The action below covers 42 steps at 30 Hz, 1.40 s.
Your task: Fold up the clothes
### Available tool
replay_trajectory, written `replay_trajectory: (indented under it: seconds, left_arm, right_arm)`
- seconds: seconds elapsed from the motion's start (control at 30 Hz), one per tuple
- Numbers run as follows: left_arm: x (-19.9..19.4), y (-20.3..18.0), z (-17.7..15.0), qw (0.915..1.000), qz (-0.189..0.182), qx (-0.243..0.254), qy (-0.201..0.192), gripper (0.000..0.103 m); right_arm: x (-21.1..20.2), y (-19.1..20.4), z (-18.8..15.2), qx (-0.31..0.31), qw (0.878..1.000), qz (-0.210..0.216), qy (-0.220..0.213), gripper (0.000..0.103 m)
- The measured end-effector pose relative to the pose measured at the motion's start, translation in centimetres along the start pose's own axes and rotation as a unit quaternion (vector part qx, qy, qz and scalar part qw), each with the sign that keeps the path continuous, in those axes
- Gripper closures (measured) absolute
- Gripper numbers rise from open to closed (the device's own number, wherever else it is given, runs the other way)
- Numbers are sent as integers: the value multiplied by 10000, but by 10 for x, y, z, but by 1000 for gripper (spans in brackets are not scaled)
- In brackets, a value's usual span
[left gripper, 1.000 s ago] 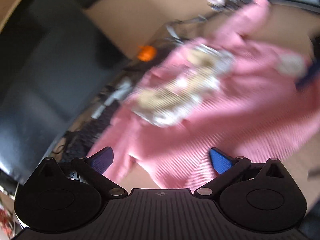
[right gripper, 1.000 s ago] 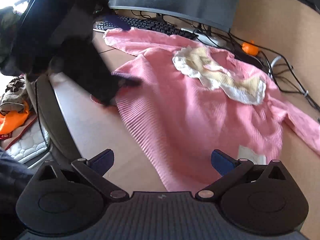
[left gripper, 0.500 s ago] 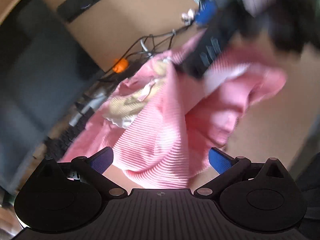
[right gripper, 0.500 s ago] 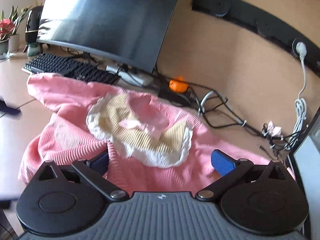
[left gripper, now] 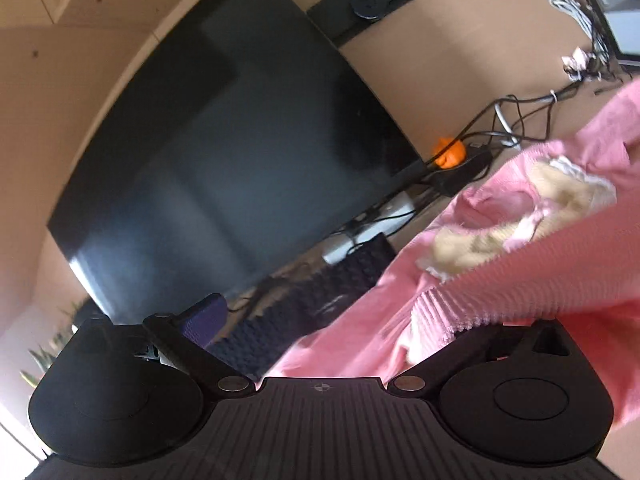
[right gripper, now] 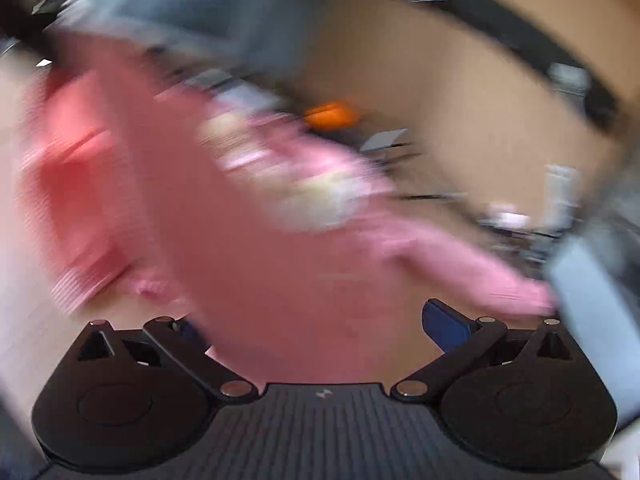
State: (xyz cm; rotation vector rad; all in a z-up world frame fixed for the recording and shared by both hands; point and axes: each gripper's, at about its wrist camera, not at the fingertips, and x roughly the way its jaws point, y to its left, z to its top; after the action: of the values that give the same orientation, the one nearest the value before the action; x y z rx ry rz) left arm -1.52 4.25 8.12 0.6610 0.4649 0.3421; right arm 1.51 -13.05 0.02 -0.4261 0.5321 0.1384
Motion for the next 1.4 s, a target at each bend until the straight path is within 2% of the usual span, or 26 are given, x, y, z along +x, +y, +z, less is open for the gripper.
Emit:
replay_trajectory:
  seconds: [0.07, 0.17, 0.23, 0.3, 0.43, 0.5, 0.57, 0.63, 0.77, 0.9, 1.0, 1.03, 1.1, 1.13, 1.2, 1.23, 1.27, 1.33, 1.4]
  left_arm:
    - [-3, -8, -18, 9996, -123, 195, 164, 0]
    - [-4, -31, -51, 9959, -394, 612, 547, 0]
    - [-6, -41, -64, 9937, -419, 820, 644, 0]
    - [-4, -44, -70, 9933, -341, 880, 663, 0]
    - [6, -19, -63, 9960, 33, 441, 775, 0]
    - [6, 10, -51, 9964, 257, -147, 791, 0]
    - [2, 36, -40, 9926, 206, -844, 844, 0]
    - [5, 47, -37, 9872, 78, -1207, 1040, 0]
    - [13, 45, -44, 9776, -281, -1466, 1484, 0]
    - [-4, 54, -39, 9816, -333, -1333, 1329, 0]
    - [-21, 69, -38, 9848, -365, -1301, 1089, 0]
    - [-28, 70, -44, 9851, -449, -1259, 1087, 0]
    - [-40, 68, -61, 9839, -737, -1150, 1150, 0]
    - [-45, 65, -76, 9794, -1121, -1072, 1291, 0]
    - [-52, 61, -96, 9634, -1873, -1073, 1590, 0]
    - [-55, 60, -105, 9543, -2184, -1107, 1713, 0]
    - [-56, 63, -103, 9505, -2337, -1191, 1665, 0]
    - [-58, 69, -99, 9424, -2630, -1360, 1556, 0]
    - [-47, 75, -83, 9306, -2913, -1735, 1377, 0]
  right_arm:
    - [-5, -29, 0, 373, 9983, -439, -112, 0]
    - [3, -41, -21, 418, 9970, -611, 243, 0]
    - [9, -46, -33, 424, 9956, -703, 452, 0]
    - [8, -47, -38, 394, 9949, -824, 437, 0]
    - [7, -41, -37, -51, 9935, -1117, 216, 0]
    - [-9, -51, -26, 48, 9907, -1353, -140, 0]
    - [-23, -59, -17, 181, 9877, -1474, -500, 0]
    - [-26, -61, -15, 120, 9891, -1363, -547, 0]
    - [-6, -53, -25, -331, 9950, -943, 42, 0]
    - [-20, -77, -14, 131, 9956, -921, -125, 0]
    - [-50, -95, -12, 226, 9939, -999, -409, 0]
    - [-61, -99, -16, 221, 9944, -934, -450, 0]
    - [-76, -105, -35, 94, 9989, -393, -231, 0]
    - [-81, -106, -47, -12, 10000, -36, -48, 0]
    - [-85, -111, -67, -73, 9981, 483, 365, 0]
    - [-85, -116, -72, 68, 9971, 555, 523, 0]
    - [-84, -123, -74, 283, 9959, 593, 623, 0]
    - [-77, -140, -65, 1016, 9910, 647, 591, 0]
    - [-61, -153, -49, 1761, 9789, 899, 523, 0]
